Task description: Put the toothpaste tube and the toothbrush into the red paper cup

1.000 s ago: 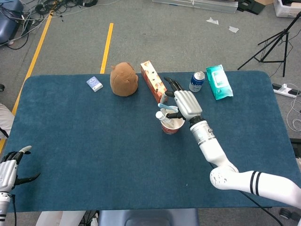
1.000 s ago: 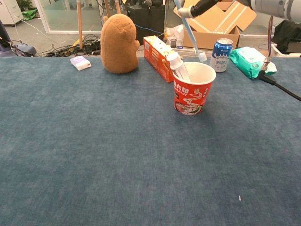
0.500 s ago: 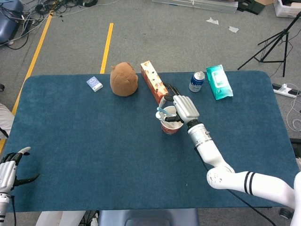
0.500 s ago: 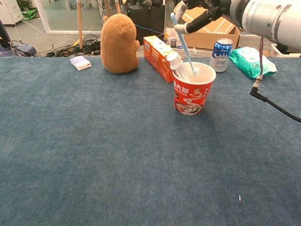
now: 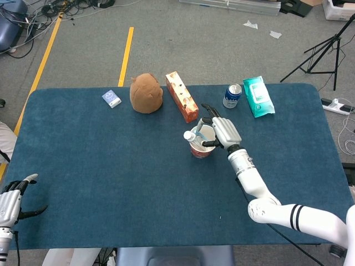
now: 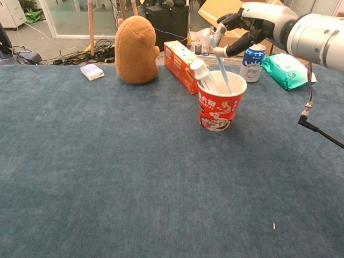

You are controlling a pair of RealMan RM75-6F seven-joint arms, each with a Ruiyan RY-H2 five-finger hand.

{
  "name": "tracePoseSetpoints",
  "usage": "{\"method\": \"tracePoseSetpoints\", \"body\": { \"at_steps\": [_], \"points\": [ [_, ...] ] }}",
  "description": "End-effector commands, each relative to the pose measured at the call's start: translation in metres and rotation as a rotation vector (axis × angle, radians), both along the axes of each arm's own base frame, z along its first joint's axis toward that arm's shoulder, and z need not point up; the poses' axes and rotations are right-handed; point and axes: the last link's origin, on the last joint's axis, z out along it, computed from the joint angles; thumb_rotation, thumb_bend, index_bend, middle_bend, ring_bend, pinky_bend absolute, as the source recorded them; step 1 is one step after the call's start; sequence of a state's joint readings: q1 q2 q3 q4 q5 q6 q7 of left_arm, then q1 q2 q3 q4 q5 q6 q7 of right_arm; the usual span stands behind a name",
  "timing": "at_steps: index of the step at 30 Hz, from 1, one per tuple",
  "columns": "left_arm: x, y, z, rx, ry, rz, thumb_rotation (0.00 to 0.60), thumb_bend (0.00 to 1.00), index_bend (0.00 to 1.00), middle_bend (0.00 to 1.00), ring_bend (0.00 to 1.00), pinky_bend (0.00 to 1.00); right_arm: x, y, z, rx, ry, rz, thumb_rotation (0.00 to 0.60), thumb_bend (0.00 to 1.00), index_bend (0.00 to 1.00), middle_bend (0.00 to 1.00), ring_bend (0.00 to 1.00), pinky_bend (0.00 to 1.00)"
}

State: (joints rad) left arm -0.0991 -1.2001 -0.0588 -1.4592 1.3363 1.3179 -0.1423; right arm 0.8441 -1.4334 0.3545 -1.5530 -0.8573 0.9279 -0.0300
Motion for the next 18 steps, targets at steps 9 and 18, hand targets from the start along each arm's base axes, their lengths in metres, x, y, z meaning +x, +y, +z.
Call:
{"method": "tracePoseSetpoints", "body": {
  "at_steps": [9, 18],
  "points": [
    [0.001, 0.0, -0.002, -0.006, 0.005, 0.001, 0.6, 0.03, 0.17, 0.29, 0.22, 0.15, -0.018, 0.0, -0.008, 0.024, 0.015, -0.045, 0.6, 0.26, 0.55, 0.05, 0.0, 0.28],
    [0.002, 0.001, -0.003, -0.01, 0.007, 0.0, 0.6, 0.02, 0.17, 0.29, 0.22, 0.15, -0.026, 0.0, -0.008, 0.021, 0.024, -0.062, 0.6, 0.24, 0.55, 0.05, 0.0, 0.28]
  ]
}}
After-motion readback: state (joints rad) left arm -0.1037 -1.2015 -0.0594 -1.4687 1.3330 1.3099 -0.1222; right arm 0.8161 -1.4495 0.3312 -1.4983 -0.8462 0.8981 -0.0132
